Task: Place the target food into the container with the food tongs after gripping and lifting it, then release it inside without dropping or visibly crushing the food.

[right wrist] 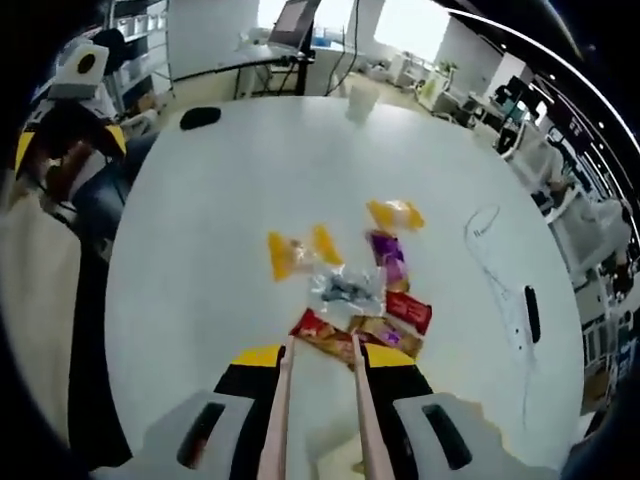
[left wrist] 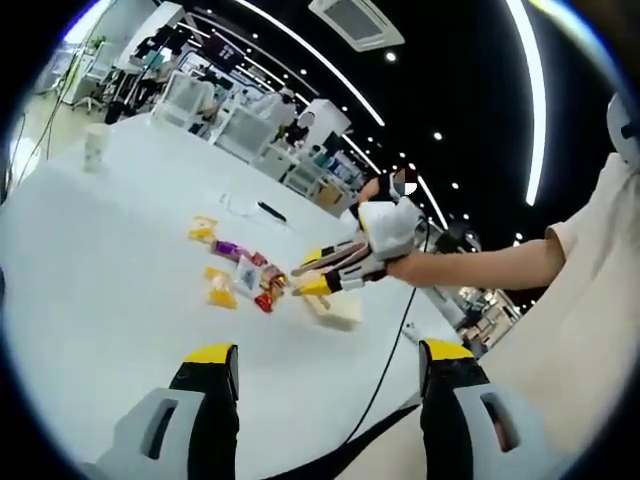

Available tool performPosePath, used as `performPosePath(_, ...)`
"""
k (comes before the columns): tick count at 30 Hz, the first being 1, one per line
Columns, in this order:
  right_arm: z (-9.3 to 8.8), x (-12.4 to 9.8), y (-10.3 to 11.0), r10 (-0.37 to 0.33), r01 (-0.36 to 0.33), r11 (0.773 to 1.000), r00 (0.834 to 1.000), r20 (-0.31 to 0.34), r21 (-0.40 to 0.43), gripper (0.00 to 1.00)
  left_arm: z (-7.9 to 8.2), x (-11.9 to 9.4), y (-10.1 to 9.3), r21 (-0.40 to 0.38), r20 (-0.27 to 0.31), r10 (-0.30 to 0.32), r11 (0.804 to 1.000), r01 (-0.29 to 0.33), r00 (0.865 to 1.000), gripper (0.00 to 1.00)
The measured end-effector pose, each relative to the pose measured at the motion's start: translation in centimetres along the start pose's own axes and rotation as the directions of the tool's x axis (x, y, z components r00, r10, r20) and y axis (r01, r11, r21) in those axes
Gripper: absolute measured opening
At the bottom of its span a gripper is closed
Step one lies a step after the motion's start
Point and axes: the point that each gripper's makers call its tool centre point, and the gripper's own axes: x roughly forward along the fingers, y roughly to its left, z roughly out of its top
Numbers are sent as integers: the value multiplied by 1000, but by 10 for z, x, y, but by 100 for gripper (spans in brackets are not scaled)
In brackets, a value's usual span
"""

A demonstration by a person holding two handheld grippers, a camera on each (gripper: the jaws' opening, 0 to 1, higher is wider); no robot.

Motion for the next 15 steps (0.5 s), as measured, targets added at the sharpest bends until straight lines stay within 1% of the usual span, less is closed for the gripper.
performPosePath(2, -2, 2, -2, 0, 0, 1000, 1000, -6, 8, 29, 0, 0, 1, 2, -6, 2, 1000, -2, 1000, 73)
performPosePath(6, -3, 4, -2, 2, -2, 1000, 1000, -12, -1, 29, 1, 0, 2, 9, -11, 2, 1000, -2, 1000, 73)
performPosePath(7, -3, 4, -3, -4, 4, 1000, 1000, -16, -16, 29, 2, 1, 2, 11, -11, 2, 1000, -2, 1000, 73)
performPosePath(8, -3, 3, -6, -24, 23, 998, 1000, -17, -62, 30, 2, 1, 3, 12, -11, 3, 1000, -3, 1000, 73)
performPosePath(9, -3, 3, -5, -26, 23, 994, 999, -24, -104, 30, 3, 1, 3, 11, -10, 3, 1000, -3, 1000, 73)
performPosePath(10, -3, 4, 0, -10, 7, 994, 1000, -24, -107, 30, 3, 1, 3, 9, -7, 4, 1000, -4, 1000, 73)
performPosePath(13, -3, 7, 2, -4, -1, 991, 999, -33, -133, 30, 2, 2, 3, 6, -8, 6, 1000, -6, 1000, 73)
performPosePath(15, -3, 9, 2, 0, -4, 991, 999, -33, -131, 30, 1, 2, 2, 6, -10, 8, 1000, -8, 1000, 73)
